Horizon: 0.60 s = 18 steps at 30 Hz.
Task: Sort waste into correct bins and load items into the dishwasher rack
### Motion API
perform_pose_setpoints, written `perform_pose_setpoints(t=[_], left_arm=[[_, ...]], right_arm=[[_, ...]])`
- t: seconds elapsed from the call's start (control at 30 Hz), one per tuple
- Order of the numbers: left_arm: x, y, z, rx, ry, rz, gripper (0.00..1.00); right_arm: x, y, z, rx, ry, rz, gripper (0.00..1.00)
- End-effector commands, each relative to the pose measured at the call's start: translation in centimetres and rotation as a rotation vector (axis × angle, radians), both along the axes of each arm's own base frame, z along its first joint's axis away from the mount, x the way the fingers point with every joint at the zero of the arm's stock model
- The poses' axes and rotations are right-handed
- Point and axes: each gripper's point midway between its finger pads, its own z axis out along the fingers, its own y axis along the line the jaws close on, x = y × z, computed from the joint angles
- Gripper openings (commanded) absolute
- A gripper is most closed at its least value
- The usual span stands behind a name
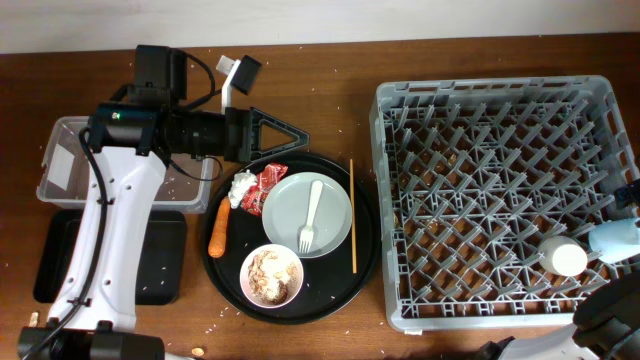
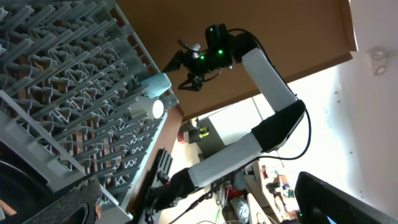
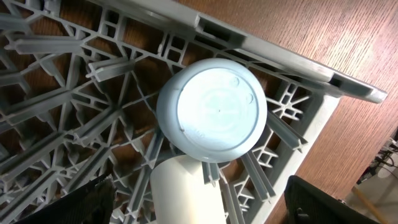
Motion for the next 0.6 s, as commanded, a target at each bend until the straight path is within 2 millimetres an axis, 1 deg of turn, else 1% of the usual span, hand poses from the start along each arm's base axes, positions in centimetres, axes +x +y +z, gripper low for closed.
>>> perform_pose_setpoints(t=[0.0, 0.03, 0.07, 0.1, 0.13, 0.17, 0.2, 0.23, 0.27, 0.3, 0.33, 0.37, 0.4, 0.43, 0.47, 0.5, 0.53, 0.57], left_arm=[[0.6, 0.3, -1.0, 0.077, -0.04, 0.041, 0.99], [1.1, 0.3, -2.2, 0.155, -0.044, 0.074, 0.99], [1.9, 1.1, -5.0, 0.331, -0.038, 0.149, 0.98], [2.3, 2.5, -6.8, 0.47, -0.025, 0.215, 0.92], [2.7, 4.2, -7.7, 0.564, -0.001, 0.289, 0.9], [2.9, 6.1, -8.0, 0.65, -0.011, 0.359, 0.89], [2.9, 8.2, -8.2, 0.746, -0.017, 0.437, 0.89], [2.6, 9.7, -8.2, 0.817, -0.024, 0.491, 0.89], [2.2, 10.5, -8.2, 0.86, -0.01, 0.527, 0.89], [1.6, 11.4, -8.8, 0.914, 0.013, 0.537, 0.89], [0.9, 12.2, -9.4, 0.971, 0.045, 0.541, 0.83], [0.5, 12.8, -9.7, 1.003, 0.058, 0.548, 0.83], [0.3, 13.2, -9.9, 1.028, 0.068, 0.556, 0.82], [-0.1, 13.8, -9.8, 1.035, 0.083, 0.565, 0.82], [-0.4, 14.5, -9.7, 1.038, 0.098, 0.582, 0.82], [-0.7, 15.2, -9.6, 1.04, 0.116, 0.601, 0.83], [-0.7, 15.8, -9.7, 1.042, 0.134, 0.615, 0.83], [-0.7, 16.1, -9.7, 1.043, 0.14, 0.622, 0.83]], right_arm=[[3.3, 3.3, 2.7, 0.107, -0.219, 0.147, 0.85], [4.6, 5.2, 4.5, 0.127, -0.313, 0.239, 0.85], [6.6, 10.2, 9.2, 0.123, -0.496, 0.468, 0.86], [7.3, 16.1, 12.8, 0.073, -0.573, 0.701, 0.85], [7.5, 20.2, 14.4, 0.055, -0.607, 0.844, 0.81], [7.0, 26.1, 15.5, 0.059, -0.615, 1.031, 0.77], [6.5, 29.6, 15.4, 0.068, -0.59, 1.142, 0.75], [5.6, 35.0, 14.3, 0.089, -0.522, 1.281, 0.74], [5.2, 38.8, 12.8, 0.07, -0.449, 1.412, 0.74], [5.5, 41.6, 10.5, 0.037, -0.353, 1.401, 0.73], [5.7, 44.1, 7.7, 0.036, -0.255, 1.378, 0.69], [5.8, 45.5, 5.2, 0.064, -0.179, 1.332, 0.66], [6.2, 46.3, 2.8, 0.077, -0.11, 1.302, 0.62], [6.6, 46.5, 0.5, 0.085, -0.038, 1.274, 0.56], [6.4, 46.8, -2.8, 0.128, 0.069, 1.266, 0.45], [5.2, 47.5, -6.1, 0.196, 0.197, 1.292, 0.43], [4.3, 47.5, -8.3, 0.199, 0.288, 1.3, 0.42], [3.4, 47.6, -10.0, 0.194, 0.351, 1.309, 0.42]])
